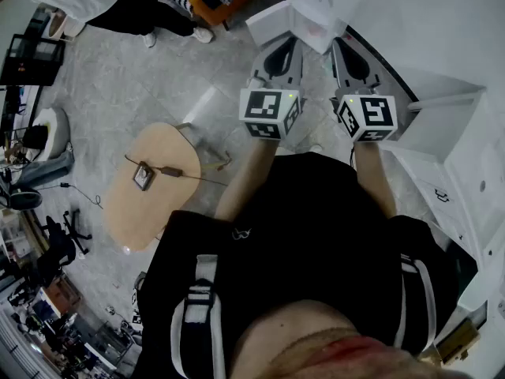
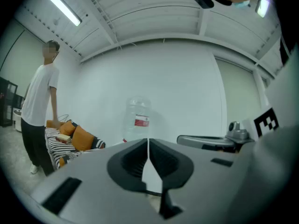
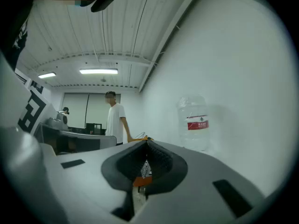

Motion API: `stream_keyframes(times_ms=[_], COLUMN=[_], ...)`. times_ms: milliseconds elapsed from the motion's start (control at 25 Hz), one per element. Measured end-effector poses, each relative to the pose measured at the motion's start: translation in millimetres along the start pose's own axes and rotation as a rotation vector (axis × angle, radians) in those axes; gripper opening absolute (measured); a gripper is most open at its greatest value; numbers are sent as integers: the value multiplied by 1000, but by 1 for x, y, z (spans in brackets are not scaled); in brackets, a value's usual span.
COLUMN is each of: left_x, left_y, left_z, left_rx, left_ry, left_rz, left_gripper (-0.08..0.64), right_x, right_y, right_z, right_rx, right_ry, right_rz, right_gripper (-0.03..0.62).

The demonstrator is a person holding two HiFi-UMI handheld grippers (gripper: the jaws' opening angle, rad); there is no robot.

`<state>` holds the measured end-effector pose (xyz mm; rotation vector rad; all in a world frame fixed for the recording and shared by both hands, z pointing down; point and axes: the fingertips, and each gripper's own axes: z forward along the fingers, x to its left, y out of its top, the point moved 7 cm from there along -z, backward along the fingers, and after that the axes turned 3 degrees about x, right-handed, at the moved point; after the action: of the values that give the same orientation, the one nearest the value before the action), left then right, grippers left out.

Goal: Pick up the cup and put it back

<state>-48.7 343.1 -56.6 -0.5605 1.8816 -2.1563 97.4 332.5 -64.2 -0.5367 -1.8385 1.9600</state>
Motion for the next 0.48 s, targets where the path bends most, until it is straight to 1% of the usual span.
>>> stream_keyframes(times_ms=[280,400,480], left_x=[-26,-39,-48], left_y=[-10,-14,-18], left_z=[10,17,20], left_rx=[22,28,31], left_ry=[-4,1,10], left_rz=[-3,-10,-16], left_gripper=[20,20,20], right_x=[-23,-35,-44], right_y=[-5,-6,-5], right_z=[-20,-27,-33], right_rx=[12,12,-5], right_ry=[-6,6,24], right_rz=[6,7,24], right_gripper=[11,11,11])
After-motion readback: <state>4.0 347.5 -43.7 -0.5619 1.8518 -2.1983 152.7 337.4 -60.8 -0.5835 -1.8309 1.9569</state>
